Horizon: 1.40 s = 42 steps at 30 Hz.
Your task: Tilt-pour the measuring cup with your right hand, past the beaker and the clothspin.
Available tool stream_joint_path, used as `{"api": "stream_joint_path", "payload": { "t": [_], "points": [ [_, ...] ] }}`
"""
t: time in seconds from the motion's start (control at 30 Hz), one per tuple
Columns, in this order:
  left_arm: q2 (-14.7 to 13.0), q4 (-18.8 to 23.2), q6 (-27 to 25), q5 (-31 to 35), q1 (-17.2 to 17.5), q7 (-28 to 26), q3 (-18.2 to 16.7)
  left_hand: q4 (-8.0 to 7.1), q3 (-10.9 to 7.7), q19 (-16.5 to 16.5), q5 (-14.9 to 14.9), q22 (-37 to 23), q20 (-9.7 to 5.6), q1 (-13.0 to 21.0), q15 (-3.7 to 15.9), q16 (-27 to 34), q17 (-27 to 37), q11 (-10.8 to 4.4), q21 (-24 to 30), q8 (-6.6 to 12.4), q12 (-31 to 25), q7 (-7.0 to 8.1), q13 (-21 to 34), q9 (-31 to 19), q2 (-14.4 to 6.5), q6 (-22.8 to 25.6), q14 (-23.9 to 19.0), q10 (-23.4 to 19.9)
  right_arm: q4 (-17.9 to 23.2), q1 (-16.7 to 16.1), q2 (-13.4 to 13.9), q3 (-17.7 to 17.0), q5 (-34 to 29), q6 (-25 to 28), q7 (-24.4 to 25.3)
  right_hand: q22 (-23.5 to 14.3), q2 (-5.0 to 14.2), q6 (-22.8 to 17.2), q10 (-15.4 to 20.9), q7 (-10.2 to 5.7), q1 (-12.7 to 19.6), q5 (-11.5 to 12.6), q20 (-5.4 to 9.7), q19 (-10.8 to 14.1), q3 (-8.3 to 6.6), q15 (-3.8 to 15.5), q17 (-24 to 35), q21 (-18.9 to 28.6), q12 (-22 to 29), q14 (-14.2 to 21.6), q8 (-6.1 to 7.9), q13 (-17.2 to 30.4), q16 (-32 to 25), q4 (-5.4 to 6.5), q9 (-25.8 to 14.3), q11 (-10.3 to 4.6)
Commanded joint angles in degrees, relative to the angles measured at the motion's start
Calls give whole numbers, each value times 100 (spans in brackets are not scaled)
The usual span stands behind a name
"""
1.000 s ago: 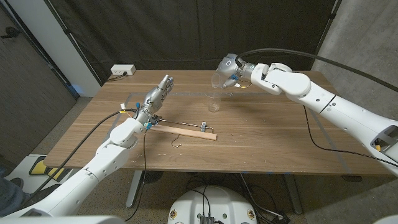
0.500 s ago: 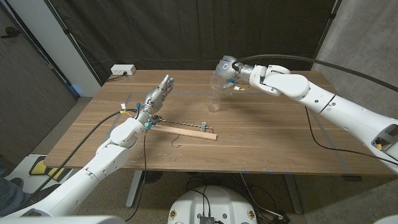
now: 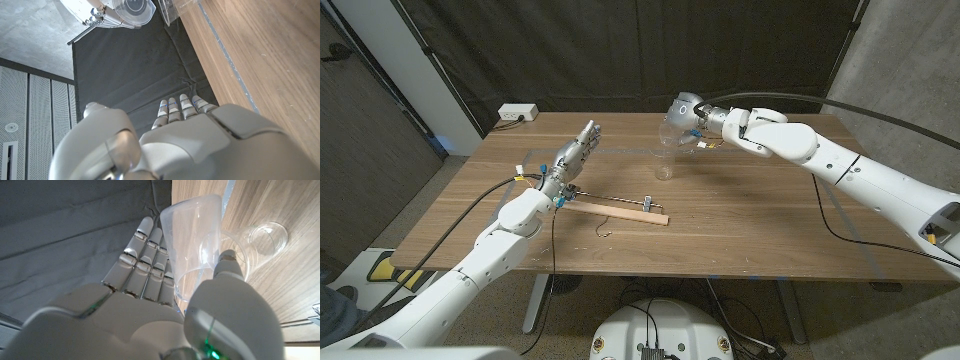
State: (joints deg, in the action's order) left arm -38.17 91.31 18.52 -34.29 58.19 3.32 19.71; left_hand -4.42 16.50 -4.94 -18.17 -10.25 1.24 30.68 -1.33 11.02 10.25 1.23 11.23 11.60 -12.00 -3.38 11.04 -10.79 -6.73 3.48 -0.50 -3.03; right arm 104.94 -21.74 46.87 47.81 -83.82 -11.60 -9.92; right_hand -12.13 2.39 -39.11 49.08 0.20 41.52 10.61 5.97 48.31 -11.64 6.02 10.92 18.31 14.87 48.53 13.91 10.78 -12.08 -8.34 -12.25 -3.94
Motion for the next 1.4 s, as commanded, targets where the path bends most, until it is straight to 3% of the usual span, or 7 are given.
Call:
{"api": "stream_joint_path", "payload": {
  "t": [0.03,0.27,0.57,0.6,0.83,1.4],
  "points": [
    [28,-55,-75,0,-108,67,73,-11,41,-30,29,-28,15,6,3,-7,32,-16,38,-3,13,29,14,-19,41,31,-25,-44,166,-407,102,-394,387,569,94,-32,373,-666,216,-604,327,34,624,62,-173,633,12,48,-4,72,-3,13,16,147,-16,-167],
    [42,-75,-84,10,-151,88,100,-12,44,-33,30,-28,15,9,4,-7,32,7,38,-3,7,25,14,-19,40,34,-24,-60,294,-787,133,-750,806,1075,234,-34,380,-680,226,-603,331,34,627,78,-177,636,11,56,-13,85,-7,13,18,146,-16,-169],
    [49,-121,-114,8,-218,130,127,-14,47,-34,32,-28,15,13,-4,-6,32,-3,38,-3,9,25,14,-19,36,36,-28,-57,439,-1459,34,-1331,1955,1837,492,-37,384,-692,244,-598,334,33,623,83,-179,635,11,62,-28,103,-19,13,24,144,-16,-182],
    [48,-125,-119,6,-228,139,131,-14,47,-34,32,-28,15,14,4,-7,32,0,38,-3,10,26,14,-19,36,36,-25,-55,462,-1536,13,-1370,2031,1933,553,-38,381,-690,237,-600,329,32,610,81,-175,632,12,63,-39,104,-26,13,27,145,-16,-105],
    [50,-149,-178,-5,-291,180,161,-15,49,-25,34,-28,10,18,-2,-10,32,-6,42,-6,12,23,14,-19,34,30,-19,-51,658,-2072,-14,-1690,2704,2453,922,-41,382,-702,248,-574,330,31,618,80,-175,632,11,65,-55,94,-37,14,40,143,-18,-135],
    [83,-275,-335,-7,-543,340,279,-19,55,-4,38,-31,15,28,-12,-9,32,1,50,-8,11,16,14,-19,28,26,-22,-56,1086,-3759,-37,-2656,4881,2890,2486,-37,377,-692,221,-550,353,24,598,-12,-180,589,16,31,-102,-8,-68,16,84,126,-24,-102]
  ]
}}
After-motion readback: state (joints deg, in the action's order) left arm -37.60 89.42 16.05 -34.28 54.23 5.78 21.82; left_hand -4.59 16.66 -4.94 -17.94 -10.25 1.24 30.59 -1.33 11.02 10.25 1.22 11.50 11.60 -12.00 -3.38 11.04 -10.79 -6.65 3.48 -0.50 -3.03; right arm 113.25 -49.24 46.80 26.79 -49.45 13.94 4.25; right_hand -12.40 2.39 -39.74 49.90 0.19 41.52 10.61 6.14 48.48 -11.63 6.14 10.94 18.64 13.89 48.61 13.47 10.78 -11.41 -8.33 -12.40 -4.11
